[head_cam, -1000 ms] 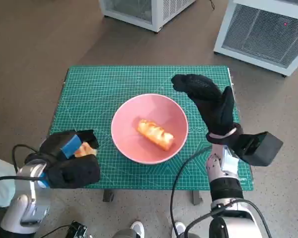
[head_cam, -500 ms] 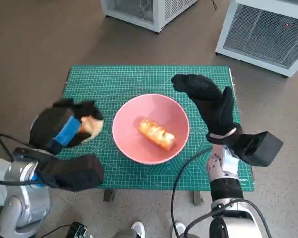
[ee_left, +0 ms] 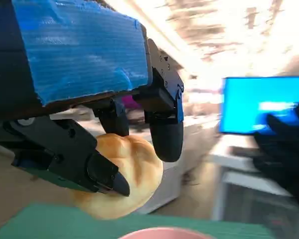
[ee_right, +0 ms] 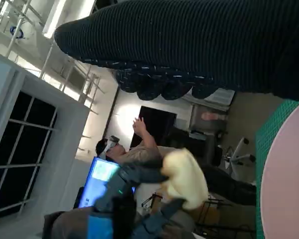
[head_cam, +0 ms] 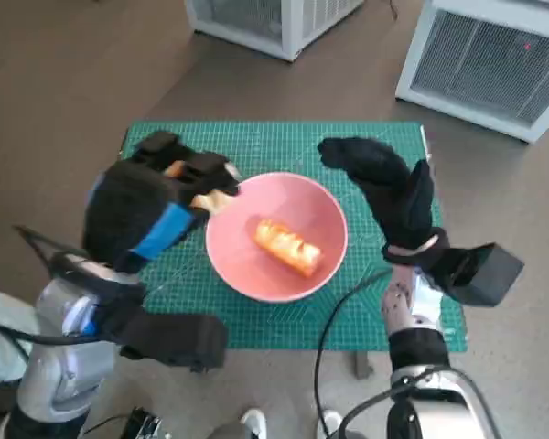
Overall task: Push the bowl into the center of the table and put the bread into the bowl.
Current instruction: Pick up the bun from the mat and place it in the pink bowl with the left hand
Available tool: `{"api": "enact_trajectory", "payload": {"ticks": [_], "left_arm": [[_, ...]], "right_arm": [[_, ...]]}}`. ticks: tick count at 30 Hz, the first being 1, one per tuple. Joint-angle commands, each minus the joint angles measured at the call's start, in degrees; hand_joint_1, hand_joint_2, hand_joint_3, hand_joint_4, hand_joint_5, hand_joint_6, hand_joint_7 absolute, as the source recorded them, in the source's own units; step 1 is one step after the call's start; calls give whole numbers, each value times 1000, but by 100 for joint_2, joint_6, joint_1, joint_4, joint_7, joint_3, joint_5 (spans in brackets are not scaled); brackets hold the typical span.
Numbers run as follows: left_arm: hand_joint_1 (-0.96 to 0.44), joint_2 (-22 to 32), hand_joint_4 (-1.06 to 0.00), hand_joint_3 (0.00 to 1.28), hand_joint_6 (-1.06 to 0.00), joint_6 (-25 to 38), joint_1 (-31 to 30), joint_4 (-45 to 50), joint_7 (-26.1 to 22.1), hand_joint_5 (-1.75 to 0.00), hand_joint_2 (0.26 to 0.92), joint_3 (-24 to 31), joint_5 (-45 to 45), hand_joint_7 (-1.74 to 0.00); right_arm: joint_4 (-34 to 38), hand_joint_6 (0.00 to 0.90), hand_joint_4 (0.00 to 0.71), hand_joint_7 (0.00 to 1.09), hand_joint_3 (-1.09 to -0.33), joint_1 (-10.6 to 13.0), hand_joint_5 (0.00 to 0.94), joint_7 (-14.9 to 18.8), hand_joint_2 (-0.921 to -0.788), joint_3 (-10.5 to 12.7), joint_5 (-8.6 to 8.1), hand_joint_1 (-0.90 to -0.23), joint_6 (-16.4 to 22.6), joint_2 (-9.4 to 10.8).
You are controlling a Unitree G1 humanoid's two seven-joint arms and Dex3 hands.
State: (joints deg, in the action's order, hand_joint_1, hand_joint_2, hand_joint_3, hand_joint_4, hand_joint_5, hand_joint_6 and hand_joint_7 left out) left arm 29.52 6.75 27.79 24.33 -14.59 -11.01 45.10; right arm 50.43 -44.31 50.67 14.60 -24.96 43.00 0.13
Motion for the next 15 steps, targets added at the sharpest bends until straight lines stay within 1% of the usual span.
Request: {"api": "enact_trajectory", "payload": {"ticks": [1, 4, 5, 7, 9, 10, 11, 13, 15], "left_arm": [[1, -186, -746, 32, -666, -144, 383, -367, -62, -1140, 917, -277, 138, -1088], [5, -299, -716, 51, -739, -198, 513, -635, -27, -1275, 905, -443, 228, -902], [5, -342, -708, 55, -749, -228, 550, -749, 8, -1292, 903, -510, 275, -881], [4, -413, -698, 71, -719, -299, 598, -952, 76, -1212, 896, -606, 340, -1024], [4, -473, -695, 78, -709, -382, 636, -1163, 136, -1185, 894, -683, 356, -1073], [5, -493, -689, 89, -736, -422, 651, -1253, 156, -1249, 887, -708, 350, -979], [5, -512, -688, 94, -746, -486, 662, -1382, 184, -1272, 884, -737, 321, -946], [4, -541, -724, 108, -743, -595, 672, -1593, 229, -1266, 870, -772, 263, -916], [3, -580, -758, 114, -722, -682, 669, -1797, 251, -1222, 863, -786, 184, -946]], "right_arm": [[-2, -1, 177, 544, -713, 143, 0, -44, -921, -11, 18, -689, -56, -34], [-13, -1, 178, 544, -713, 156, 0, -56, -921, -11, 24, -689, -46, -38], [-21, -1, 178, 544, -713, 164, 0, -59, -921, -10, 25, -689, -41, -40], [-32, -1, 177, 544, -713, 175, 0, -65, -921, -9, 23, -688, -38, -44], [-42, -1, 177, 544, -713, 182, 0, -71, -921, -5, 19, -688, -39, -49], [-44, -1, 177, 544, -713, 185, 0, -76, -921, -4, 19, -688, -38, -49], [-48, -1, 177, 543, -713, 192, 0, -82, -921, -2, 22, -688, -29, -52], [-56, -1, 177, 543, -714, 203, 0, -93, -921, 2, 27, -688, -14, -58], [-66, -1, 177, 543, -714, 213, 0, -104, -921, 5, 29, -687, -6, -64]]}}
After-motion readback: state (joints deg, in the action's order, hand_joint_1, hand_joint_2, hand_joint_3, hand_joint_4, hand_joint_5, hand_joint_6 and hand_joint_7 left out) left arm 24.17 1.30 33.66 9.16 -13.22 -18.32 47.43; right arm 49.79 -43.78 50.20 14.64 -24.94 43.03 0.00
